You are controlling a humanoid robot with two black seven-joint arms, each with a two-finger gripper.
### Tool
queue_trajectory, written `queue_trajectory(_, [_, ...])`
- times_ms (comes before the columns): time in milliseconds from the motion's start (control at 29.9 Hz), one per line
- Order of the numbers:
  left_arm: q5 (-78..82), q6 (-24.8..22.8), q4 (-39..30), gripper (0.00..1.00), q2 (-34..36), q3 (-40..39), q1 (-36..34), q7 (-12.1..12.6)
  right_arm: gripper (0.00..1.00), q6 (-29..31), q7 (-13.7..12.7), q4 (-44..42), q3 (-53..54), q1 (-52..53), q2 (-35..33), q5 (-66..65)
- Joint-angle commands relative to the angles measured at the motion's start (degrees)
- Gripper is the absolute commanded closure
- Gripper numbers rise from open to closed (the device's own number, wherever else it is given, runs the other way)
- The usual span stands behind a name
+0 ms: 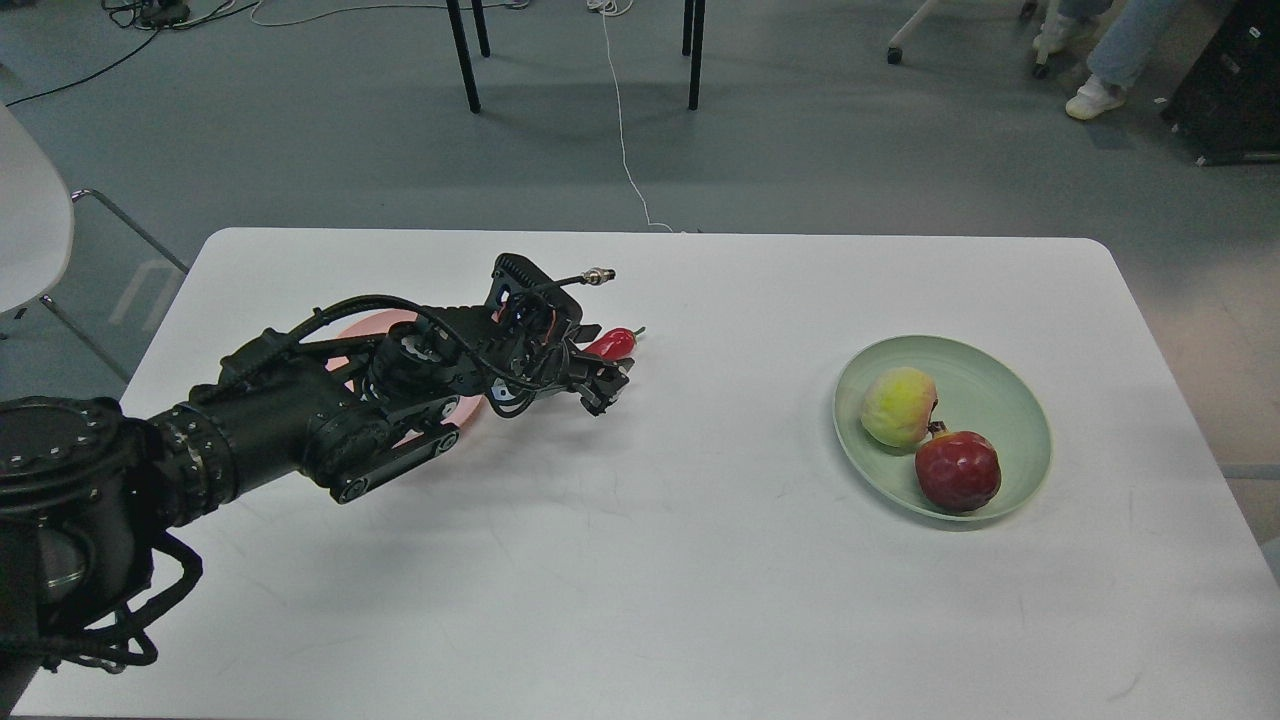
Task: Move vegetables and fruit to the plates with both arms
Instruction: 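Move the left gripper to the red chili pepper and grasp it, then lift the chili onto the pink plate beside the eggplant and release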
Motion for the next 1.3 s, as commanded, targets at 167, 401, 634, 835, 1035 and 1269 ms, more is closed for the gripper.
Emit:
queue_trajectory(167, [0.0,0.1,1.9,0.44,0.2,0.4,1.1,-0.4,0.01,0.0,0.0,0.1,0.2,0.1,0.3,0.0])
queue_trajectory(401, [0.2,0.1,2.0,0.56,0.1,0.4,1.9,-0.6,0.01,0.0,0.0,0.1,0.2,0.1,0.3,0.0])
queue_trajectory(634, [0.2,0.1,2.1,0.78,-0.2,0.4,2.0,0.1,0.01,0.0,0.0,0.0,0.3,0.1,0.3,0.0])
queue_trajectory(835, [0.2,0.1,2.1,0.82,-0.2,0.4,2.0,0.1,0.01,0.0,0.0,0.0,0.3,0.1,0.4,0.0])
queue_trajectory(1035, [-0.7,0.0,0.3,0.89,0.5,-0.5,1.3,-0.2,0.01,0.0,0.0,-0.1,0.5,0.1,0.3,0.0])
queue_trajectory(1269, [-14.3,-0.2,-10.4,0.89,8.3,-1.8,-5.0,0.0,0.01,0.0,0.0,-0.3,1.1,0.1,0.3,-0.1])
